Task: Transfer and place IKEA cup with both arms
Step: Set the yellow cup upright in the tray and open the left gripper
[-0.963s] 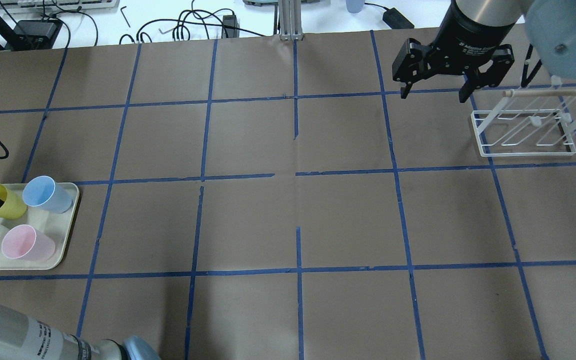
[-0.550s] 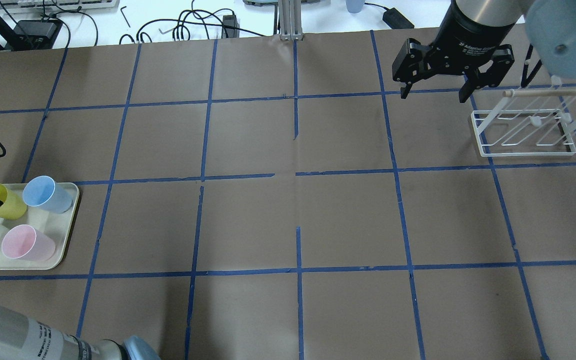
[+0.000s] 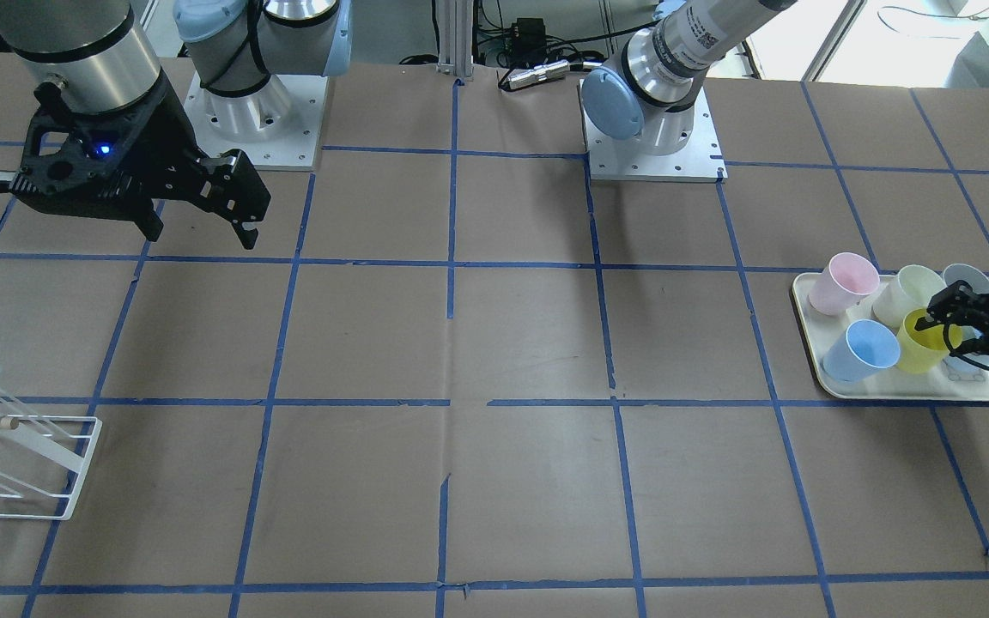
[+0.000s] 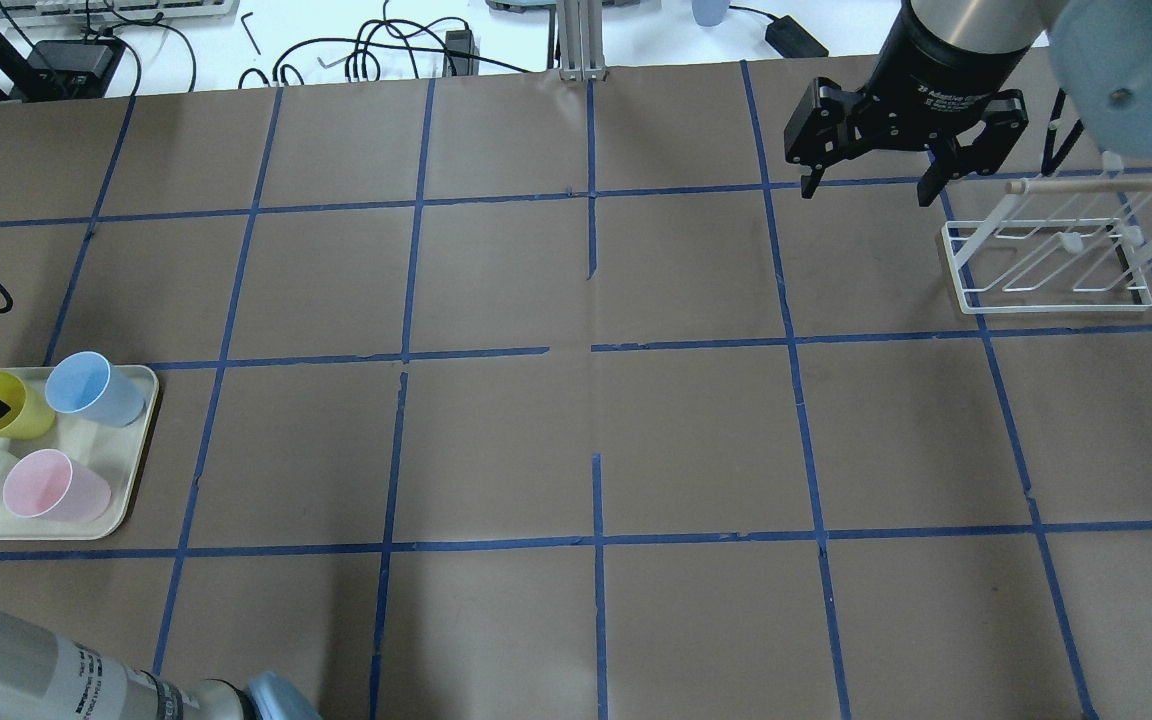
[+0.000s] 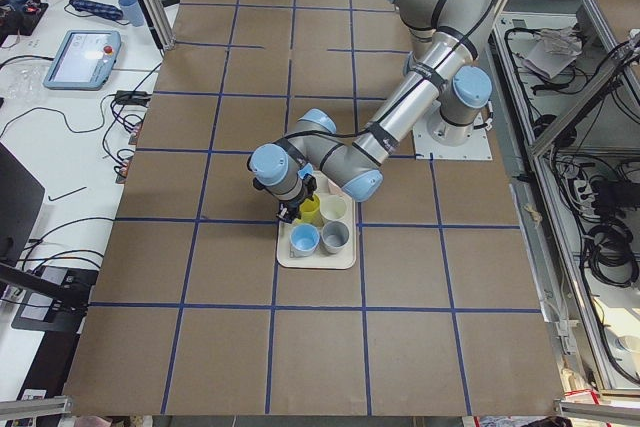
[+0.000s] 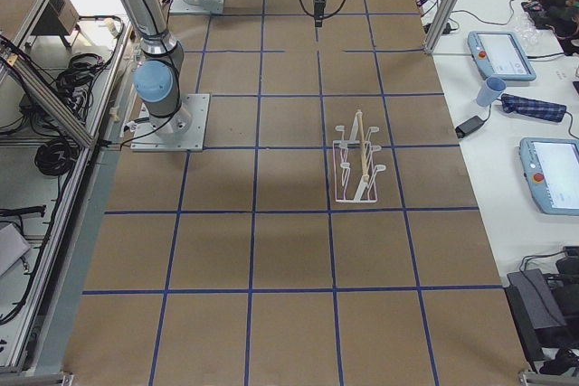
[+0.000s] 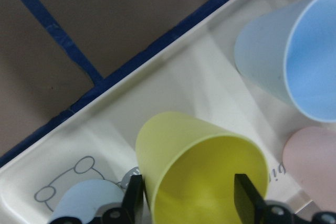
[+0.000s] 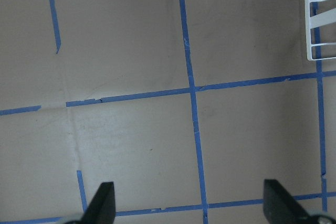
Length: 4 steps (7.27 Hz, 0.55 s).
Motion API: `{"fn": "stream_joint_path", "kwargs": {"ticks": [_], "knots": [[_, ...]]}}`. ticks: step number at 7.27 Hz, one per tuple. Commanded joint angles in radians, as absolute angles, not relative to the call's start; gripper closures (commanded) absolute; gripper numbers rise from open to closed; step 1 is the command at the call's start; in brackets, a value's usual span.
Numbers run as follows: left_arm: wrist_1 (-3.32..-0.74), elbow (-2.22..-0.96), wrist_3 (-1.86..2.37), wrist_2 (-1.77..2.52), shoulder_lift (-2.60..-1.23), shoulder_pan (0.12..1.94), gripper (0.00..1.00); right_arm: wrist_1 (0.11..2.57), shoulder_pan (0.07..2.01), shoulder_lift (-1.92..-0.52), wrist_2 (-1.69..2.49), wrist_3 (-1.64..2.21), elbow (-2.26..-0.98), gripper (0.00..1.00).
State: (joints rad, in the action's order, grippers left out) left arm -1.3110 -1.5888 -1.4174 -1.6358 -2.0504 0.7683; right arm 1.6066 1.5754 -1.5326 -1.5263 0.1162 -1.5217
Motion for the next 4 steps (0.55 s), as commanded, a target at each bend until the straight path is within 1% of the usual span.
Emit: {"fn": "stream_joint_path", "kwargs": {"ticks": [1, 2, 3, 4], "knots": [[-1.312, -1.585, -1.42, -1.637, -2.049, 0.765, 0.34, 1.606, 1.575, -1.532, -1.526, 0.117, -1.523, 0.0], [-1.312, -1.577, -1.424, -1.637, -2.055, 0.767, 0.44, 1.606, 1.575, -1.532, -1.528, 0.117, -1.523, 0.0], [-1.312, -1.575, -1.419, -1.64, -2.051, 0.767, 0.42, 1.606, 1.575, -1.532, -1.528, 0.117, -1.523, 0.0], [-1.312, -1.574, -1.417, -1.641, -2.045, 0.767, 0.28, 1.606, 1.575, -1.532, -1.528, 0.117, -1.523, 0.0]]}}
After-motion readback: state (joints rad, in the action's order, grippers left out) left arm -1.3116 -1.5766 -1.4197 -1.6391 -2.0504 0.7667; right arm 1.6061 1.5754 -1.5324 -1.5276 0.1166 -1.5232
